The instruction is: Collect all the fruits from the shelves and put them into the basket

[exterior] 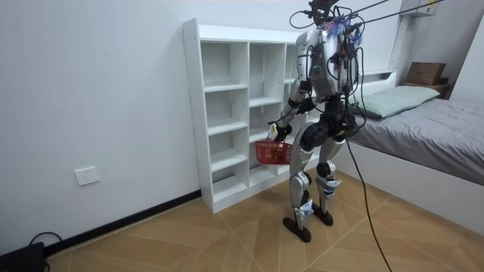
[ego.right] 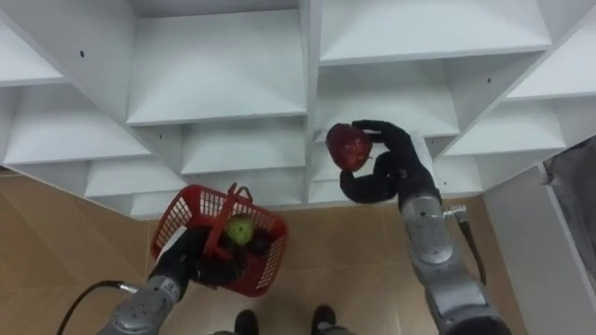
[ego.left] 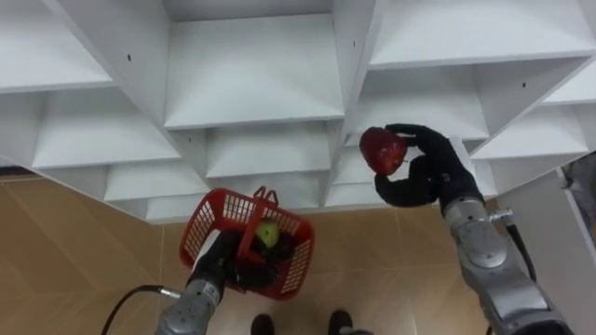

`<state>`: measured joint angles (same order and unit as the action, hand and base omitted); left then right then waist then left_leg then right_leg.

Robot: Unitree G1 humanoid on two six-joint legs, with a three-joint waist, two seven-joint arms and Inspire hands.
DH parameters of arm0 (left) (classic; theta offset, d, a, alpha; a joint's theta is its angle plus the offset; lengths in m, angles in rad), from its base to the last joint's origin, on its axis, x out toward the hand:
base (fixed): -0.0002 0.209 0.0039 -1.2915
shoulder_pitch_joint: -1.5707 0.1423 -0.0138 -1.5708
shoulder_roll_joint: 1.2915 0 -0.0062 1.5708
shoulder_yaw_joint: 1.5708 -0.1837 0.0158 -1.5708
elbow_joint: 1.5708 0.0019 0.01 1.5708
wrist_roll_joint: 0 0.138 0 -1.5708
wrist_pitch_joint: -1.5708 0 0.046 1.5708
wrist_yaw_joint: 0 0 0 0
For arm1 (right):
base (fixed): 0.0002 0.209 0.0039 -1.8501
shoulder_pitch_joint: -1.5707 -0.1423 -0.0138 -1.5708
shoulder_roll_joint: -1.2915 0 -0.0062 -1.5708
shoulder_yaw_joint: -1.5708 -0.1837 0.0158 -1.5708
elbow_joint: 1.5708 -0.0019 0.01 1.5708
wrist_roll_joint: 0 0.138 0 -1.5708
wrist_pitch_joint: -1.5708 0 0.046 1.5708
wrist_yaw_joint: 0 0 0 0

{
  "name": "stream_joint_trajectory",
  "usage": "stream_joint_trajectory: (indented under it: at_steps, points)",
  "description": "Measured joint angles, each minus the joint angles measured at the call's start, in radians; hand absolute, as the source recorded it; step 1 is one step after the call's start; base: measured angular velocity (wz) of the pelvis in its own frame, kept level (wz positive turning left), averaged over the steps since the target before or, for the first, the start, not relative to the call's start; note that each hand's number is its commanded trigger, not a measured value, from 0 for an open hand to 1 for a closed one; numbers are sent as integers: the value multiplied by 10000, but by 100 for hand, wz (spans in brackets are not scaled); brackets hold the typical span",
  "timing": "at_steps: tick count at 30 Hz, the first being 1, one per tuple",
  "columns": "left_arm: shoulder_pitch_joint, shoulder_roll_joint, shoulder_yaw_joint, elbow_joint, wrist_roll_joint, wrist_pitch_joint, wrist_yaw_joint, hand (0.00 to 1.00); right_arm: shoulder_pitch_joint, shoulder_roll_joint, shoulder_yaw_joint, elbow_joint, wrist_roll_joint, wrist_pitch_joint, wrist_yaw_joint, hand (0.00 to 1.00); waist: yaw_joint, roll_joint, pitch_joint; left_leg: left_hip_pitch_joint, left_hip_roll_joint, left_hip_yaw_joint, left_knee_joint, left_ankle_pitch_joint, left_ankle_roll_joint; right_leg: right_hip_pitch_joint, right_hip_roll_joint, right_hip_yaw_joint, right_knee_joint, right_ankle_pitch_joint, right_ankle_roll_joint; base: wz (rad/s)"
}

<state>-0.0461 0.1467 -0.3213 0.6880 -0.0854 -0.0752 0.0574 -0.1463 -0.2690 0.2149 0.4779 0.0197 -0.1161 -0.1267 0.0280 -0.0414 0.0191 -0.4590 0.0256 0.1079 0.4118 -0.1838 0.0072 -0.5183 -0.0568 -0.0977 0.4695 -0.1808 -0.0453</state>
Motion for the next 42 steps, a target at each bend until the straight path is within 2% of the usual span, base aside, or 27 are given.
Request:
stream_joint_trajectory:
  at_steps: [7,15,21,27,35,42]
  points:
    - [117,-15,29,-37,-13,-146,2,100,799,327,143,32,-188,0,177,100,1,55,-27,-8,93,0,-18,-6,-6,96,111,-24,-240,122,-11,0]
    - [165,-218,-35,-222,-35,-239,66,100,913,425,817,-2,-285,0,674,100,54,109,-42,41,76,-3,-54,-6,-8,98,131,23,-208,137,-21,0]
    - [324,-270,-194,-229,-36,-327,13,100,1130,883,864,-525,-1135,2,868,100,40,197,-35,99,10,21,-121,-4,-9,92,136,102,-196,136,-17,-3]
    - [463,-375,-433,-225,-38,-336,-75,100,1233,873,1363,-581,-1096,3,1231,100,77,370,-40,84,-6,22,-155,-5,-8,63,118,89,-196,124,-7,0]
    - [576,-474,-464,-226,-40,-335,-226,100,1349,858,1586,-570,-1064,66,1742,100,76,423,-46,-22,-17,69,-143,-1,-4,-63,97,96,-158,120,-4,0]
    - [435,-536,-469,-230,-40,-339,-255,100,1355,859,1611,-534,-1083,77,2113,100,82,536,14,-57,-11,82,-123,-5,-5,-100,105,110,-148,119,-3,0]
